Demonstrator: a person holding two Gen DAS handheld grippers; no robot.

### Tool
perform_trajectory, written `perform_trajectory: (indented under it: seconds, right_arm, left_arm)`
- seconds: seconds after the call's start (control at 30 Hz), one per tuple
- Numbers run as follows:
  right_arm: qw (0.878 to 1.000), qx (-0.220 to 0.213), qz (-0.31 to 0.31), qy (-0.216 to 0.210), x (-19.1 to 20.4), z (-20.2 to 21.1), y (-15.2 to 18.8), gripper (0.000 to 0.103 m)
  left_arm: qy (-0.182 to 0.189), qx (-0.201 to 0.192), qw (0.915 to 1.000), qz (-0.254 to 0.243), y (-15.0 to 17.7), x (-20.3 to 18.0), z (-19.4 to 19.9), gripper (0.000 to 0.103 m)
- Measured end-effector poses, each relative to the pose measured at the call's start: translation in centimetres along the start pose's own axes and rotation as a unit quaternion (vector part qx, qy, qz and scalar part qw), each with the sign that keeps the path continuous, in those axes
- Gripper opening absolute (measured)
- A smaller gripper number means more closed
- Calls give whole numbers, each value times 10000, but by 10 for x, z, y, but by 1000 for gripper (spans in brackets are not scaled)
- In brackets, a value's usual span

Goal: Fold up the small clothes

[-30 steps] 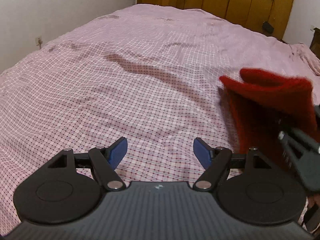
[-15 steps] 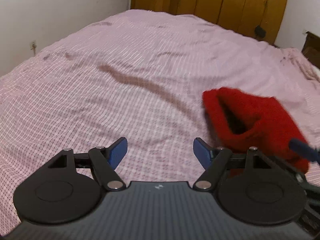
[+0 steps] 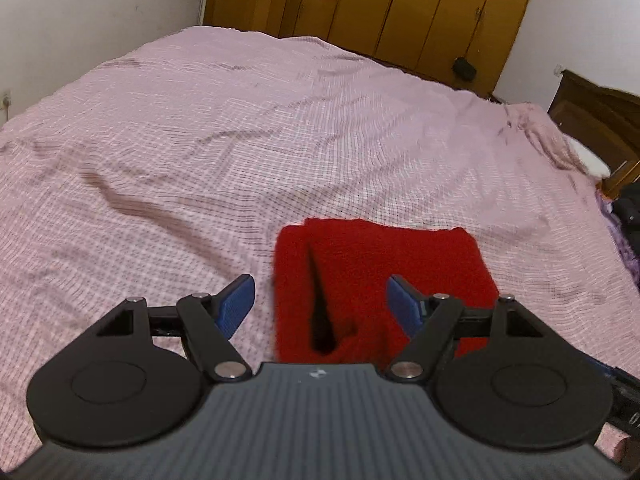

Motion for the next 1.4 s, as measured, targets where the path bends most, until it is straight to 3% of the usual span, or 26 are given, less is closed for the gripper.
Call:
perform_trajectory:
  seconds: [0.13,0.33,0.37,0.4,0.43,0.5,0.57,0.67,0.7,0.87,1.0,1.13,1.33,1.4]
  right_arm:
    - [9996,96,-174,207,-9,-28,2,60]
    - [9972,178,-584,429,-31,-69,-5,60]
    - [9974,217,-575,386,-33,-78,-7,60]
    - [9979,266,-497,309,-31,-84,-8,60]
    - [9985,296,-407,231,-29,-87,-9,60]
    - [9988,368,-274,-181,-19,-86,-11,57]
    - [9975,347,98,-609,-1,-78,-8,57]
    - [9957,153,881,-225,22,-78,7,57]
    - [9958,146,894,-98,23,-81,12,57]
    - [9980,251,544,-216,11,-79,8,61]
    - [9978,471,-141,-455,-8,-69,2,84]
    - [9880,1003,-812,-843,-33,-65,7,84]
    - [9671,1615,-1487,-1287,-49,-84,15,85]
    - [9637,1695,-1562,-1349,-49,-93,20,94]
  left_arm:
    - [-64,104,9999,-33,-1,-3,-32,79]
    - [443,248,9980,374,-9,4,-77,76]
    - [558,342,9970,400,-5,4,-83,74]
    - [710,453,9956,399,0,3,-89,61]
    - [717,491,9956,341,6,2,-92,55]
    - [701,340,9969,111,14,3,-84,44]
    - [686,271,9971,163,24,12,-73,43]
    - [540,214,9978,325,36,26,-68,46]
    - [526,205,9976,392,38,29,-68,52]
    - [391,209,9975,546,40,36,-66,68]
    - [635,253,9942,826,45,37,-51,73]
    - [720,348,9918,992,51,42,-40,81]
    - [919,501,9868,1232,60,47,-41,85]
    - [946,517,9853,1329,62,50,-44,87]
Point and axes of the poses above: each gripper's, at about its wrist camera, not at the fingertips, and z roughly against the way its jaws point, x to its left, y to its underside, the point moved 5 cm from there along -z, roughly the way its jaws point, and after that the axes turned 9 degrees about y, right-handed, at the moved point
